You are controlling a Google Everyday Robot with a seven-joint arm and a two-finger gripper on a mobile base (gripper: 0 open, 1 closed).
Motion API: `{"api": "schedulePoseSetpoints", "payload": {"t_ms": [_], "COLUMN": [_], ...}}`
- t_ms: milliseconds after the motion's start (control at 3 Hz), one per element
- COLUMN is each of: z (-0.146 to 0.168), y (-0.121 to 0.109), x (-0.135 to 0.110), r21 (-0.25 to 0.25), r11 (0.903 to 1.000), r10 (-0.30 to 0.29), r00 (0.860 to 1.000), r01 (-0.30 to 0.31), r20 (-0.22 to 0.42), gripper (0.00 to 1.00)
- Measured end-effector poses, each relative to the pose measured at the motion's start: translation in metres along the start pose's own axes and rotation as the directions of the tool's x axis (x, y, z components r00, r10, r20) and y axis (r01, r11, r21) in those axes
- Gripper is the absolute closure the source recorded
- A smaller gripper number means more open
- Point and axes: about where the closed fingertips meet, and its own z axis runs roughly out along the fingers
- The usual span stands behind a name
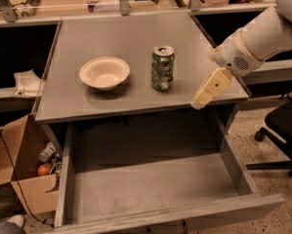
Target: Place green can into top drawer
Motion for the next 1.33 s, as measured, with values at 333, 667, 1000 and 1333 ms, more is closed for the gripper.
{"api": "schedulePoseSetpoints", "payload": {"t_ms": [333,667,1000,1333], "z": [0.039,0.039,0.085,0.086], "y": [-0.028,-0.028,-0.019,-0.021], "x": [-0.029,-0.029,-0.036,-0.038], "r21": [-0.005,-0.005,-0.094,-0.096], "r11": [0.9999,0.9999,0.9954,0.9951], "r10": [0.010,0.010,0.028,0.035], "r00": [0.996,0.996,0.993,0.990], "r01": [-0.010,-0.010,-0.017,-0.022], "r20": [0.085,0.086,0.118,0.135], "gripper": [0.00,0.00,0.00,0.00]}}
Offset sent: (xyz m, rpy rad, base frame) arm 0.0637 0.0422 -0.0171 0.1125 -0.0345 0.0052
